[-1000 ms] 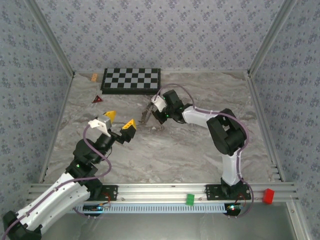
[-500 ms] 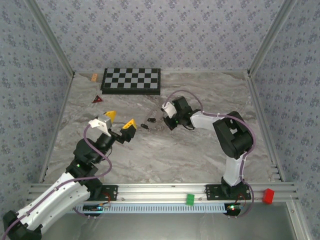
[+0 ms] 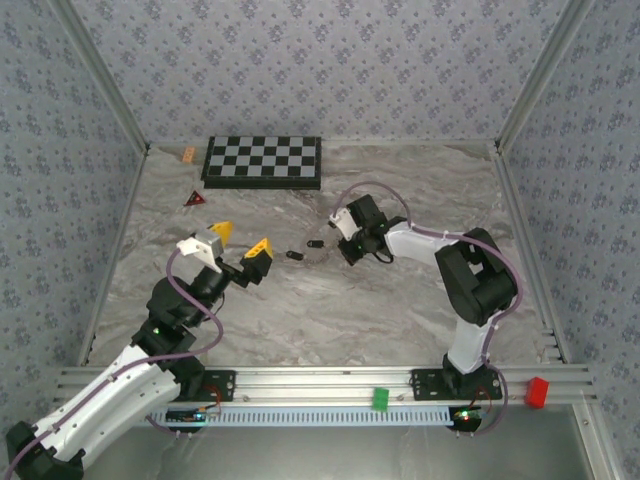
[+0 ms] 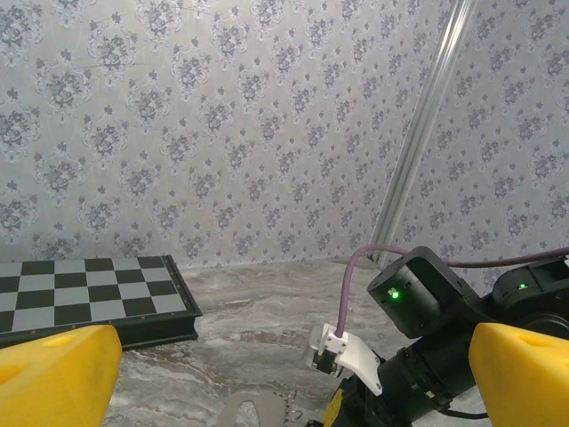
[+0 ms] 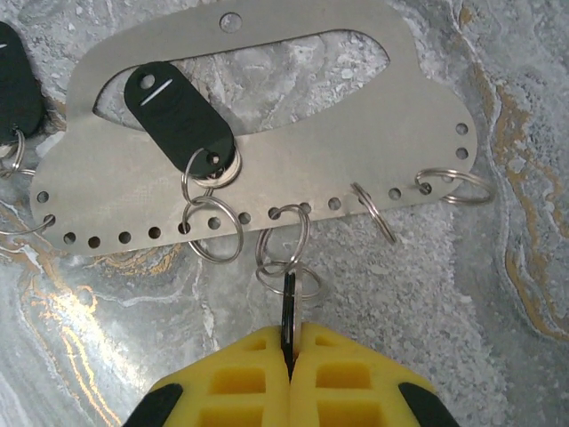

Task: Put the keys on the keyring

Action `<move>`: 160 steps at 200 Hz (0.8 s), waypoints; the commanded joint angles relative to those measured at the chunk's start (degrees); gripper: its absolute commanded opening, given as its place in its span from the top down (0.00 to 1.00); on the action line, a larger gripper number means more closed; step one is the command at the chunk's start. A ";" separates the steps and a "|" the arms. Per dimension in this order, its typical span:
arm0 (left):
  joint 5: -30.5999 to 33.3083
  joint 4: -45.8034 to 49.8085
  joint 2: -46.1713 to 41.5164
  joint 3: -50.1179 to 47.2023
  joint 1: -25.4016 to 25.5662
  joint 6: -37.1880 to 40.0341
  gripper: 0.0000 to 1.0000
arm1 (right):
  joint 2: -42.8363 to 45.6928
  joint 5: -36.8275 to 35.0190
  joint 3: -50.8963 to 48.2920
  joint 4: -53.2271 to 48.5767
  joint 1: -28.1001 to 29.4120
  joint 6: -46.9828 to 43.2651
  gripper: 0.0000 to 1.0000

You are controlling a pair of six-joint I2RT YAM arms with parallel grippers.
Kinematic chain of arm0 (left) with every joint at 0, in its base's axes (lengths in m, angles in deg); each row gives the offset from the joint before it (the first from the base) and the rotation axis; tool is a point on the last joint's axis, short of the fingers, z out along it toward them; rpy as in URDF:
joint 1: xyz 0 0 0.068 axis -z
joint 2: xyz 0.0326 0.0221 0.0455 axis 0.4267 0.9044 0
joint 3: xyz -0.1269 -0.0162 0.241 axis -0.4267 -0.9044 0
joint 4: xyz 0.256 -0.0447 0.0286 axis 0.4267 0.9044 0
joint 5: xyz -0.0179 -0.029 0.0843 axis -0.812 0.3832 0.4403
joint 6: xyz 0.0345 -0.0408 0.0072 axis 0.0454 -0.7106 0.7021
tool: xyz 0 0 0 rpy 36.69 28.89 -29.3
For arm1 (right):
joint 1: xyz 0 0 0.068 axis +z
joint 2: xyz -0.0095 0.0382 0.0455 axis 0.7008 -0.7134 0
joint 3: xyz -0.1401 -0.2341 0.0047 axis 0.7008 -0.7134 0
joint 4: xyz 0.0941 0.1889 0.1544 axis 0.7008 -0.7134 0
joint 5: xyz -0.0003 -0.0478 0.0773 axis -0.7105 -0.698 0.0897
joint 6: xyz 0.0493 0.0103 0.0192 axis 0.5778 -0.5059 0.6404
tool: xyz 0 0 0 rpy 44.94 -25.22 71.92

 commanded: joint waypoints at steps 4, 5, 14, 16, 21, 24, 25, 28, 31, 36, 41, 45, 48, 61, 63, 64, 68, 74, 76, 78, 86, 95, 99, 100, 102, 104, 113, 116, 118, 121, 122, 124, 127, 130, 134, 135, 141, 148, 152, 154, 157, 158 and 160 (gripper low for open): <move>-0.87 -2.34 -0.77 0.26 -0.60 -0.55 0.00 | 0.93 -2.19 1.04 -6.58 0.35 2.35 0.98; -0.87 -2.31 -0.78 0.28 -0.57 -0.55 0.00 | 0.93 -2.24 1.04 -6.63 0.35 2.39 0.98; -0.87 -2.32 -0.87 0.30 -0.58 -0.63 0.00 | 1.17 -2.39 0.84 -6.92 0.44 2.84 0.97; -0.87 -2.29 -0.87 0.28 -0.62 -0.64 0.00 | 1.24 -2.35 0.75 -6.96 0.44 2.91 0.96; -0.96 -2.27 -0.96 0.26 -0.61 -0.60 0.00 | 1.33 -2.53 0.61 -7.11 0.42 3.34 0.96; -0.95 -2.23 -1.01 0.24 -0.56 -0.63 0.00 | 1.37 -2.49 0.56 -7.37 0.44 3.50 0.96; -0.95 -2.21 -1.03 0.27 -0.55 -0.64 0.00 | 1.37 -2.49 0.53 -7.38 0.44 3.54 0.95; -0.94 -2.19 -1.06 0.16 -0.58 -0.64 0.00 | 1.37 -2.41 0.51 -7.64 0.34 3.72 0.95; -0.96 -2.24 -1.13 0.13 -0.59 -0.64 0.00 | 1.37 -2.32 0.51 -7.87 0.35 3.87 0.95; -0.96 -2.26 -1.21 0.14 -0.63 -0.65 0.00 | 1.33 -2.18 0.51 -8.17 0.30 4.05 0.95; -0.96 -2.26 -1.18 0.13 -0.62 -0.72 0.00 | 1.22 -2.12 0.64 -8.49 0.27 4.26 0.94; -0.88 -2.26 -1.23 0.14 -0.57 -0.73 0.00 | 1.20 -2.13 0.68 -8.75 0.27 4.43 0.94; -0.94 -2.25 -1.30 0.17 -0.61 -0.73 0.00 | 1.13 -2.13 0.62 -8.92 0.34 4.52 0.93; -0.95 -2.22 -1.31 0.10 -0.59 -0.81 0.00 | 0.96 -1.99 0.58 -9.51 0.30 5.10 0.91; -0.96 -2.20 -1.31 0.10 -0.56 -0.81 0.00 | 0.92 -1.92 0.62 -9.61 0.34 5.19 0.90; -0.96 -2.24 -1.31 0.06 -0.55 -0.81 0.00 | 0.93 -1.89 0.61 -9.60 0.30 5.22 0.90; -0.94 -2.20 -1.31 0.04 -0.56 -0.81 0.00 | 0.93 -1.86 0.52 -9.74 0.33 5.40 0.89; -0.93 -2.21 -1.31 0.04 -0.63 -0.81 0.00 | 0.87 -1.97 0.39 -9.85 0.29 5.66 0.88; -0.95 -2.19 -1.31 0.04 -0.68 -0.81 0.00 | 0.92 -1.96 0.35 -9.85 0.27 5.75 0.88; -0.89 -2.21 -1.27 0.08 -0.60 -0.81 0.00 | 0.93 -1.95 0.25 -9.89 0.27 5.88 0.87; -0.94 -2.19 -1.30 0.08 -0.55 -0.81 0.00 | 0.85 -2.19 0.16 -10.00 0.28 6.32 0.85; -0.94 -2.18 -1.40 0.06 -0.63 -0.81 0.00 | 0.82 -2.13 0.16 -10.38 0.35 6.63 0.85; -0.89 -2.18 -1.40 0.06 -0.60 -0.81 0.00 | 0.82 -2.13 0.08 -10.48 0.32 6.74 0.85; -0.93 -2.19 -1.40 0.09 -0.62 -0.81 0.00 | 0.88 -2.13 0.08 -10.47 0.34 6.74 0.85; -0.89 -2.19 -1.40 0.11 -0.63 -0.81 0.00 | 0.88 -2.13 0.01 -10.40 0.31 6.72 0.84; -0.96 -2.19 -1.40 0.10 -0.63 -0.88 0.00 | 0.91 -2.13 0.00 -10.39 0.33 6.73 0.84; -1.03 -2.24 -1.33 0.04 -0.61 -0.90 0.00 | 1.10 -2.27 -0.18 -10.28 0.29 6.87 0.83; -1.05 -2.32 -1.31 0.11 -0.63 -0.90 0.00 | 1.15 -2.35 -0.27 -10.23 0.34 6.91 0.82; -1.05 -2.26 -1.31 0.05 -0.63 -0.90 0.00 | 1.19 -2.42 -0.28 -10.32 0.35 6.98 0.82; -1.05 -2.26 -1.31 0.04 -0.62 -0.90 0.00 | 1.24 -2.47 -0.27 -10.38 0.30 7.07 0.81; -1.00 -2.31 -1.31 0.04 -0.58 -0.90 0.00 | 1.26 -2.47 -0.27 -10.46 0.33 7.13 0.81; -1.04 -2.35 -1.31 0.08 -0.62 -0.90 0.00 | 1.28 -2.43 -0.28 -10.53 0.30 7.17 0.81; -1.03 -2.23 -1.29 0.09 -0.61 -0.90 0.00 | 1.41 -2.46 -0.28 -10.65 0.32 7.26 0.81; -1.00 -2.20 -1.31 0.09 -0.61 -0.90 0.00 | 1.50 -2.43 -0.28 -10.76 0.27 7.33 0.80; -1.02 -2.26 -1.31 0.06 -0.60 -0.90 0.00 | 1.66 -2.47 -0.36 -10.79 0.28 7.36 0.79; -1.04 -2.22 -1.31 0.09 -0.57 -0.90 0.00 | 1.69 -2.48 -0.41 -10.76 0.23 7.36 0.79; -1.05 -2.19 -1.31 0.11 -0.63 -0.90 0.00 | 2.03 -2.66 -0.60 -10.81 0.30 7.59 0.78; -1.04 -2.19 -1.26 0.07 -0.63 -0.90 0.00 | 2.43 -2.90 -0.91 -10.94 0.28 7.94 0.77; -0.98 -2.19 -1.23 0.04 -0.62 -0.82 0.00 | 2.75 -3.00 -1.13 -11.01 0.32 8.05 0.76; -0.94 -2.23 -1.23 0.06 -0.63 -0.86 0.00 | 2.95 -3.07 -1.26 -11.02 0.28 8.12 0.76; -0.94 -2.19 -1.22 0.06 -0.63 -0.90 0.00 | 3.18 -3.13 -1.51 -11.04 0.35 8.26 0.76; -0.95 -2.19 -1.22 0.09 -0.63 -0.86 0.00 | 3.20 -3.16 -1.60 -11.06 0.35 8.25 0.75; -0.96 -2.23 -1.22 0.09 -0.61 -0.89 0.00 | 3.39 -3.24 -1.71 -11.07 0.35 8.35 0.75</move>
